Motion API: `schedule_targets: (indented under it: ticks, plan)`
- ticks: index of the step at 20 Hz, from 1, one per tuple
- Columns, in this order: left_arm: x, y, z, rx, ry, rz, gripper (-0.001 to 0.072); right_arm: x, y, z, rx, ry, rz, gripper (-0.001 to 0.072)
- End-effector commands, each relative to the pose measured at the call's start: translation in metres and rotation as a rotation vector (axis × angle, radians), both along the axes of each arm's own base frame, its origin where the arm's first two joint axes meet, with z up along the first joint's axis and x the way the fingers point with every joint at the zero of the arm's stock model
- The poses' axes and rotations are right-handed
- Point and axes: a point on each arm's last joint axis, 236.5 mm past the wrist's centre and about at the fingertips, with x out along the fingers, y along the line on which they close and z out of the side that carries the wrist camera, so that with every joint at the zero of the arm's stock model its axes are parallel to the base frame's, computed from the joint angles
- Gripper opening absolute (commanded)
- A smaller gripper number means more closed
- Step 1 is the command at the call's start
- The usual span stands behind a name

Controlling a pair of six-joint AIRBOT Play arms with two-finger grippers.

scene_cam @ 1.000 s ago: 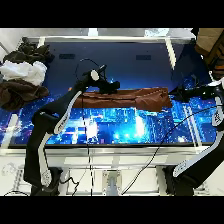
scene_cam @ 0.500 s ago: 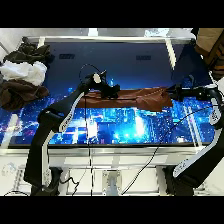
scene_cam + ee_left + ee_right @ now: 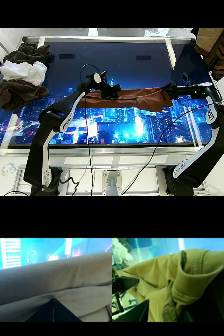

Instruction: Fold the shirts.

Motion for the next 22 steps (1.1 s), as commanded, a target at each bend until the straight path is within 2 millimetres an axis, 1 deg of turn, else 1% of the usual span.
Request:
schedule_targets:
  ticks: [1,3,4,5,7,9,11,12,14,15,16,17,18,19,20,21,22]
  plan:
    - [0.007,-0.002,0.007,-0.014,-0.026,0.011,0.001,0.001,0.002,0.0,0.004,0.007,-0.005,0.0394]
    - [0.007,-0.002,0.006,-0.014,-0.024,0.011,0.001,0.001,0.0,-0.003,-0.009,0.012,-0.01,0.0381]
    - [0.007,-0.002,0.006,-0.014,-0.024,0.011,0.001,0.001,-0.001,-0.005,-0.015,0.03,-0.017,0.035]
    - [0.007,-0.002,0.006,-0.013,-0.024,0.011,0.001,0.0,-0.001,-0.006,-0.021,0.031,-0.013,0.0291]
    - [0.007,-0.002,0.006,-0.014,-0.025,0.011,0.001,0.001,0.002,-0.003,-0.014,0.006,0.005,0.0035]
    - [0.006,-0.003,0.006,-0.015,-0.021,0.01,0.001,0.007,0.005,0.01,0.023,-0.035,-0.009,0.0026]
    - [0.005,-0.006,0.008,-0.032,-0.013,0.011,0.001,0.018,0.009,0.032,0.076,-0.09,-0.036,0.0026]
    - [0.005,-0.007,0.008,-0.036,-0.012,0.011,0.001,0.021,0.01,0.042,0.086,-0.117,-0.042,0.0025]
    - [0.004,-0.008,0.009,-0.037,-0.011,0.011,0.001,0.022,0.012,0.061,0.052,-0.162,-0.004,0.0024]
    - [0.004,-0.009,0.009,-0.043,-0.011,0.012,0.001,0.023,0.019,0.076,0.042,-0.191,0.036,0.0024]
    - [0.004,-0.015,0.013,-0.069,-0.013,0.016,0.0012,0.027,0.028,0.093,0.032,-0.222,0.059,0.0024]
    - [0.007,-0.026,0.024,-0.129,-0.033,0.006,0.0015,0.033,0.039,0.11,0.011,-0.269,0.08,0.0024]
    - [0.014,-0.041,0.048,-0.216,-0.096,-0.03,0.0096,0.038,0.053,0.124,-0.001,-0.295,0.101,0.0024]
    - [0.025,-0.052,0.079,-0.303,-0.172,-0.049,0.0218,0.04,0.071,0.138,-0.009,-0.32,0.137,0.0024]
    - [0.041,-0.056,0.119,-0.392,-0.262,-0.044,0.0248,0.041,0.089,0.146,-0.024,-0.339,0.175,0.0024]
    - [0.056,-0.049,0.155,-0.45,-0.343,-0.021,0.0248,0.039,0.109,0.151,-0.052,-0.362,0.226,0.0024]
    - [0.072,-0.03,0.188,-0.469,-0.422,0.011,0.0248,0.037,0.132,0.156,-0.075,-0.373,0.274,0.0024]
